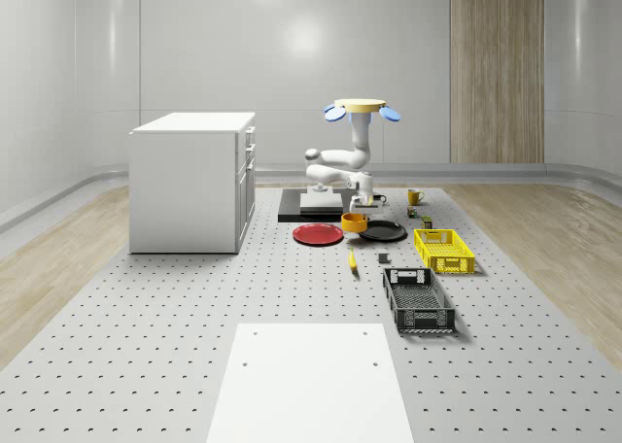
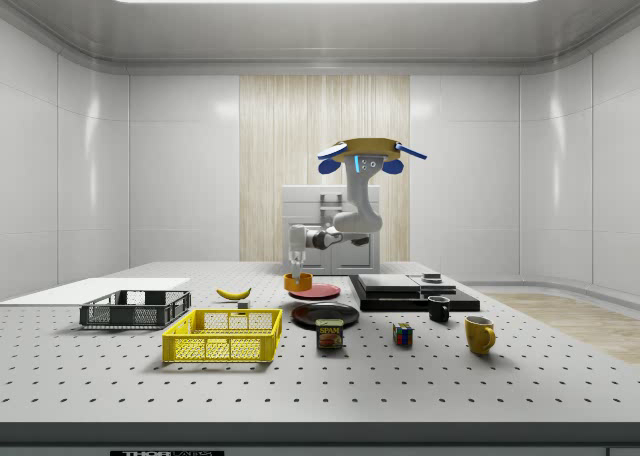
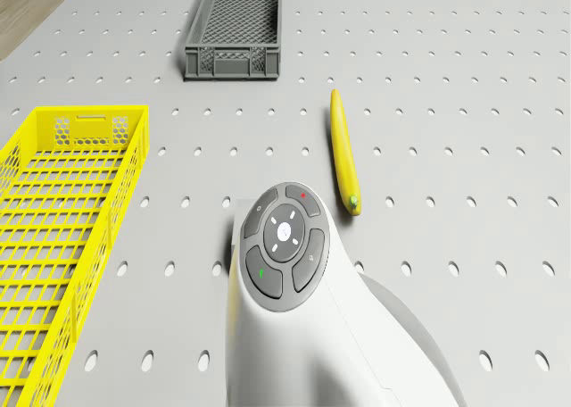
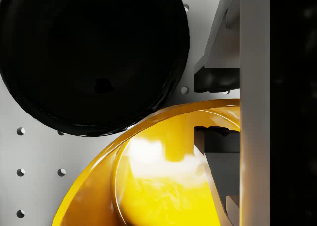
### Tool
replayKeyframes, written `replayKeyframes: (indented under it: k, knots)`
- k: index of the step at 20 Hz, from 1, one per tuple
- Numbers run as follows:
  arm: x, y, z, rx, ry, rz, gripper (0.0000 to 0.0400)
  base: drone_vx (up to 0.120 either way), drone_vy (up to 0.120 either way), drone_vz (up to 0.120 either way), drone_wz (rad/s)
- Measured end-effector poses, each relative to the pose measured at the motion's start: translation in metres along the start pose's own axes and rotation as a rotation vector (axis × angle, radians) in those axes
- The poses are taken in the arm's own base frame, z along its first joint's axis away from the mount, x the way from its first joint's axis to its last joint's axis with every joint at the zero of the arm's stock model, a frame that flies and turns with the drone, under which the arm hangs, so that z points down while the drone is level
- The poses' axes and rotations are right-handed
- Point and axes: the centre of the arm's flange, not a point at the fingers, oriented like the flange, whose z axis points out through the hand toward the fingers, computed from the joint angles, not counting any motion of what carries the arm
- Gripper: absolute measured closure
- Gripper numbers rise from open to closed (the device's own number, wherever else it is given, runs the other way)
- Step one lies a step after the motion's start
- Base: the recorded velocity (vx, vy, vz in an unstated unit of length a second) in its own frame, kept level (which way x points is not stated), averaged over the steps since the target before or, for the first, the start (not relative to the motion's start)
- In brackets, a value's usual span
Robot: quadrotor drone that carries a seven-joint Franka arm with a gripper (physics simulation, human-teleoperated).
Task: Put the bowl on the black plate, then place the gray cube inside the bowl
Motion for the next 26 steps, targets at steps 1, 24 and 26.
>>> replayKeyframes:
  k: [1, 24, 26]
  knots:
    - [0.0000, 0.0000, 0.0000, 0.000, 0.000, 0.000, 0.0300, -0.120, 0.120, 0.000, 0.000]
    - [0.0000, 0.0000, 0.0000, 0.000, 0.000, 0.000, 0.0300, -0.087, 0.120, -0.021, 0.000]
    - [0.0000, 0.0000, 0.0000, 0.000, 0.000, 0.000, 0.0300, 0.000, 0.120, -0.100, 0.000]
